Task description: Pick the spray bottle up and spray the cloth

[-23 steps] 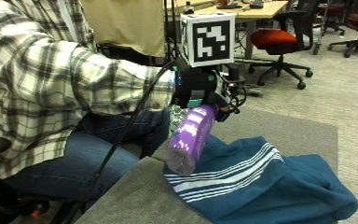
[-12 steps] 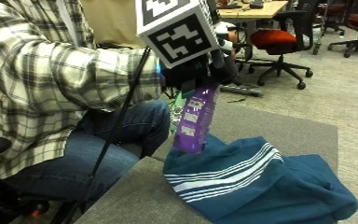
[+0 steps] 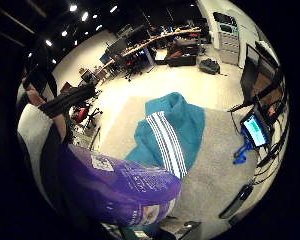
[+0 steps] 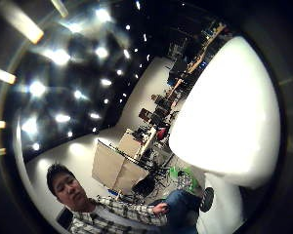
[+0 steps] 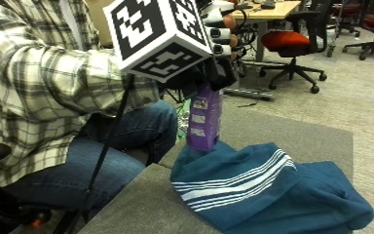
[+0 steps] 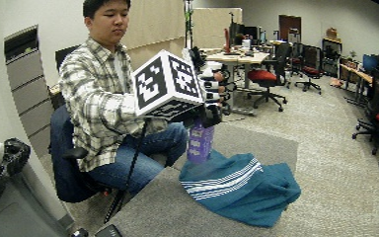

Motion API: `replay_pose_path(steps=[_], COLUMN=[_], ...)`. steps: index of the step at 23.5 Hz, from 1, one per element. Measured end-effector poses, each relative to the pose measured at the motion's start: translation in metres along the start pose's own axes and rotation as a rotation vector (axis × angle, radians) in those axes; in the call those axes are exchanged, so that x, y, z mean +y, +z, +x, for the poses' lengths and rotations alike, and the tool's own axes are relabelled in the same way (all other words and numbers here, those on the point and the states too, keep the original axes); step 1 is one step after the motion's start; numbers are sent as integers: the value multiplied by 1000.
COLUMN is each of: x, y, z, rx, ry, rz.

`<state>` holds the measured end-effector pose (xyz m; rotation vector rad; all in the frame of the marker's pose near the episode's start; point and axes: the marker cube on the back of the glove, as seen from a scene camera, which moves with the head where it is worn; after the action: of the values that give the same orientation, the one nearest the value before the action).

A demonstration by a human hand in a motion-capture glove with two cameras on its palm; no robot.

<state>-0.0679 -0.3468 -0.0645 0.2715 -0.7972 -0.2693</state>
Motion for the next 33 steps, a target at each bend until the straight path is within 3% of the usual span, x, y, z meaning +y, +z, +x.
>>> replay_pose_path(steps=[7,19,33], x=[-2,-12,-8], y=[21,139,226], z=[-8,-36,-38], rx=[-71,-316,-415], ry=[-19,-80,-132], rz=[-13,-115,-272])
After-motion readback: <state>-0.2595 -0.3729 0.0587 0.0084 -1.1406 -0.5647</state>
